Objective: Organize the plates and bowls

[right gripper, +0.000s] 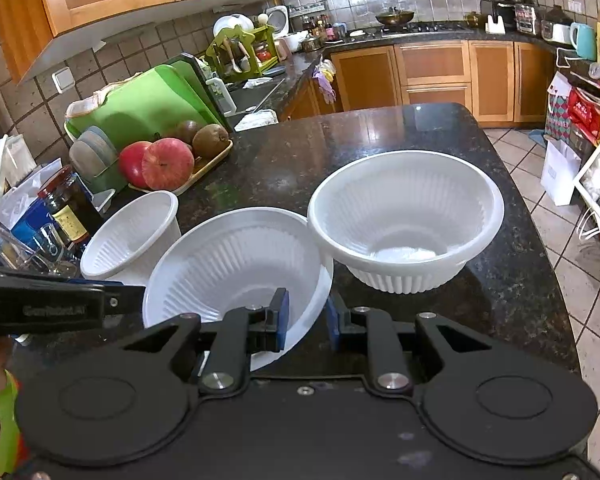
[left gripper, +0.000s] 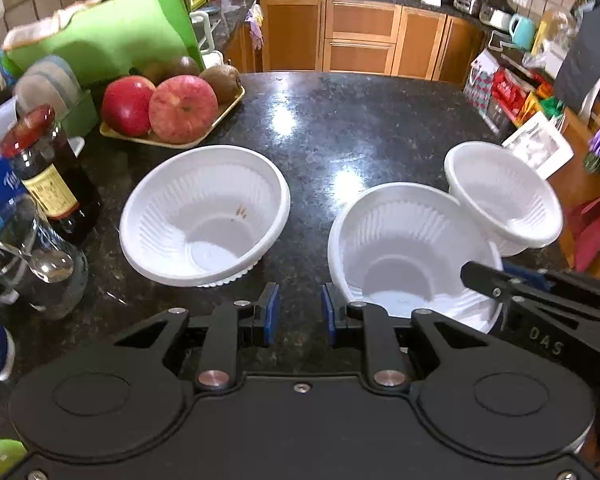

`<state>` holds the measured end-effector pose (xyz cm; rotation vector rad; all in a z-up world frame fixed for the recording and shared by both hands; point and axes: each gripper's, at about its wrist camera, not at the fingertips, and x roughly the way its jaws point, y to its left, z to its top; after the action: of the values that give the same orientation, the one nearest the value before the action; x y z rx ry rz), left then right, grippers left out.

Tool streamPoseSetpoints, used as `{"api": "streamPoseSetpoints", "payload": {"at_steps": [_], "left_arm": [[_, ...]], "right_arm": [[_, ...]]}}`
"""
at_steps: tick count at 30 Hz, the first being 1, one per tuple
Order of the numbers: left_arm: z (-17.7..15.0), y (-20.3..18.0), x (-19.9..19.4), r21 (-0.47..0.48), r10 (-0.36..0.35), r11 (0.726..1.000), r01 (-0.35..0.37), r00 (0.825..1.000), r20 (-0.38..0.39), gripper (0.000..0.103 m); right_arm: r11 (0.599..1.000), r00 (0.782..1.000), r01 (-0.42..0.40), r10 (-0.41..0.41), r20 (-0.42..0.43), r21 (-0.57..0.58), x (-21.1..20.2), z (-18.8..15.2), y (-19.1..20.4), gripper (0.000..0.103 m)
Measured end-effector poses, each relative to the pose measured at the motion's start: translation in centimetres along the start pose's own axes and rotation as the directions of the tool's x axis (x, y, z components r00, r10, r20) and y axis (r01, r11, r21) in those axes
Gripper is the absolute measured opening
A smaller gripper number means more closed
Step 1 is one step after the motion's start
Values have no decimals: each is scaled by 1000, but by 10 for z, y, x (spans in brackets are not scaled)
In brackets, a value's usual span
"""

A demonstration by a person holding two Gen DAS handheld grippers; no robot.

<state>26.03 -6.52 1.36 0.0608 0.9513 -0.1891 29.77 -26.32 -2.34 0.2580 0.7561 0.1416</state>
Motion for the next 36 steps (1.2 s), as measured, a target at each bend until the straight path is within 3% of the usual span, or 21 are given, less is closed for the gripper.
{"api": "streamPoseSetpoints", "payload": {"at_steps": [6,10,18,27,36], "left_arm": [[1,8,-16,-24,-72,997,73,997,30,30],[6,3,-14,-2,-78,997,78,996,42,30],[17,-13,18,33,-87,996,88,995,-39,30],[14,-24,26,57,-24,998,25,999,-31,30],[-2,-21,-2,64,-1,998,0,1000,3,29]], "right_arm": [[1000,1000,-1,1,0,-5,3,2,2,23],[1000,1000,-2,2,0,-10,4,2,2,23],[1000,1000,-4,4,-6,-23,7,2,4,23],[1000,1000,-12,11,-8,-29,6,1,5,23],[999,999,-30,31,10,-42,-22,-9,14,21]]}}
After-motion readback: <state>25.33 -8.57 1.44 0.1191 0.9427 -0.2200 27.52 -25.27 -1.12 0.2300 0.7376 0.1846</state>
